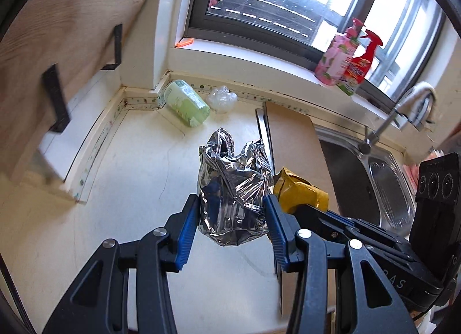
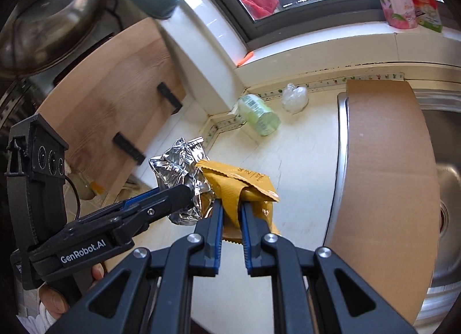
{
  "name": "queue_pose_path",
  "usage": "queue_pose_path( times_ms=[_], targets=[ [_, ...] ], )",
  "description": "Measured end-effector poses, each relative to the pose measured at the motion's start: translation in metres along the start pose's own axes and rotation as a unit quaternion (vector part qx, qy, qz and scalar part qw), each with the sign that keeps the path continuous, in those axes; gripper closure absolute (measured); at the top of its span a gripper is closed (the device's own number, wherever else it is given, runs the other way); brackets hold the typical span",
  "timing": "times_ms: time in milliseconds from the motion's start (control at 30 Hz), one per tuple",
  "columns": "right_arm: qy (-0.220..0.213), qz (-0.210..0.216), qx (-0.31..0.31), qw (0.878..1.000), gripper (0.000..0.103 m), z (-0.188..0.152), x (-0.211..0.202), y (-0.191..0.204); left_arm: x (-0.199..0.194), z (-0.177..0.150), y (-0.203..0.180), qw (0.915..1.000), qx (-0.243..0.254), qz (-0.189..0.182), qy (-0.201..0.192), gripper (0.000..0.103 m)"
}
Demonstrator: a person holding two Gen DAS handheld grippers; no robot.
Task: Collect trash
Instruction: 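Carry the foil and yellow packet down over the bin with both tools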
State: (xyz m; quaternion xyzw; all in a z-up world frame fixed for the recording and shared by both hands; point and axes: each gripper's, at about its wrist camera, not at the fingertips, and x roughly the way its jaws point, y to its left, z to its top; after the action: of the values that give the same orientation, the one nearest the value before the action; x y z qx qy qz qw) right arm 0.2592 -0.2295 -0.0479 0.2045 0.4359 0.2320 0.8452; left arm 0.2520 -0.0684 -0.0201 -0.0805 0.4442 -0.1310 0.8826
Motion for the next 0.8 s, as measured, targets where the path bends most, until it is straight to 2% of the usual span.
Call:
queue_pose_path(
  times_ms=[433, 633, 800],
  targets=[
    [-0.021, -0.047, 0.002, 0.999, 0.091, -0.131, -0.074, 0.09, -0.11, -0.118, 0.026, 0.9979, 0.059, -0.026, 0.006, 0.059],
    [-0.004, -0.069, -0.007, 0.998, 0.091, -0.176, -0.087, 0.116, -0.13, -0.162, 0.037, 0.9963, 0.075, -0.032, 0.025, 0.059],
    [0.028, -0.084, 0.002, 0.996, 0.091, -0.209, -0.084, 0.12, -0.13, -0.195, 0.043, 0.9944, 0.093, -0.016, 0.049, 0.059]
  ],
)
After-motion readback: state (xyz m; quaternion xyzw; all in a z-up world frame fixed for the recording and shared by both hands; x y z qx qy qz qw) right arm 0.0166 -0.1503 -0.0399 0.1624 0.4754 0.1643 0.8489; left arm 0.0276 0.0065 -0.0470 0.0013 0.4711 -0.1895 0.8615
